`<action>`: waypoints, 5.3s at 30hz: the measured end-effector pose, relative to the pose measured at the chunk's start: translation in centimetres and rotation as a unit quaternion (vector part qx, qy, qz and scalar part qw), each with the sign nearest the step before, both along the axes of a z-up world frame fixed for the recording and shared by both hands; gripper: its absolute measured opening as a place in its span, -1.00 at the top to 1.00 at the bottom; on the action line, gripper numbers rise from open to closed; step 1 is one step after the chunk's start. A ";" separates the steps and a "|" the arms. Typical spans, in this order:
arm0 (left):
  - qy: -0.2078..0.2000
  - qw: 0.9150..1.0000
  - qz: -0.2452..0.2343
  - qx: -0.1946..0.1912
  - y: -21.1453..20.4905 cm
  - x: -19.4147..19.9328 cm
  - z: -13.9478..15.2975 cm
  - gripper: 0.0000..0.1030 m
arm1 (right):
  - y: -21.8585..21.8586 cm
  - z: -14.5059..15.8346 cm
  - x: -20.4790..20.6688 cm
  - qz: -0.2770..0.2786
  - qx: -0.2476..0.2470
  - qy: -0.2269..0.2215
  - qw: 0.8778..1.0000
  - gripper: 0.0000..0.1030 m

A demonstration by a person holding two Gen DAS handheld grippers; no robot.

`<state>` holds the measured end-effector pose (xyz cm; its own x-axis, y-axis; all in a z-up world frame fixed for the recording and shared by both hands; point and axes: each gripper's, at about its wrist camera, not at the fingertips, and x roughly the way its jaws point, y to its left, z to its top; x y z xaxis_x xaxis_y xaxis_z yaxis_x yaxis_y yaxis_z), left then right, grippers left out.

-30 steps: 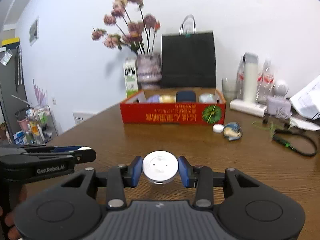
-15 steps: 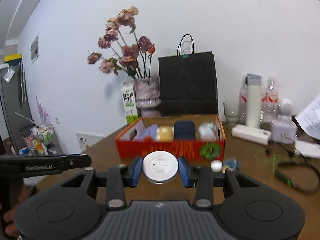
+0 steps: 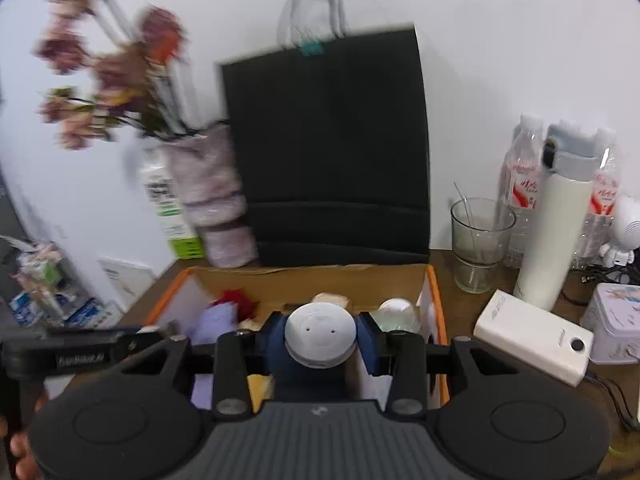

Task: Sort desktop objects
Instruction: 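Carry both white round pieces into the orange box and open both grippers, then move both open grippers back toward the white cap and wrapped item, then grasp the blue-and-white wrapped item with the right gripper, then grasp the small white cap with the left gripper while the right gripper holds the wrapped item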

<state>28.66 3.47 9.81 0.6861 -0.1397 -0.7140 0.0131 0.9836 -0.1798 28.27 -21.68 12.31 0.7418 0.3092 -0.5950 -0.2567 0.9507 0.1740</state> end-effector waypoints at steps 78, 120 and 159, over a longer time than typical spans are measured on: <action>-0.141 0.990 0.017 0.017 -3.8 -35.8 -7.7 -1.00 | 0.3 -12.6 -36.3 0.002 -0.072 -0.040 0.997 -0.86; -0.138 0.968 -0.187 0.094 -21.1 -12.7 -8.7 -0.47 | -13.4 -11.5 -16.8 -0.132 0.016 -0.049 0.990 0.75; -0.151 0.988 -0.016 -0.005 -3.0 -35.1 -5.2 0.44 | 1.8 -9.1 -35.0 0.034 -0.013 -0.067 0.997 0.74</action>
<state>-6.42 0.46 4.60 0.8624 -0.1711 -0.4765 0.0991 0.9800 -0.1726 -6.72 -19.86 3.20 0.7932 0.3470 -0.5005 -0.3397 0.9342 0.1092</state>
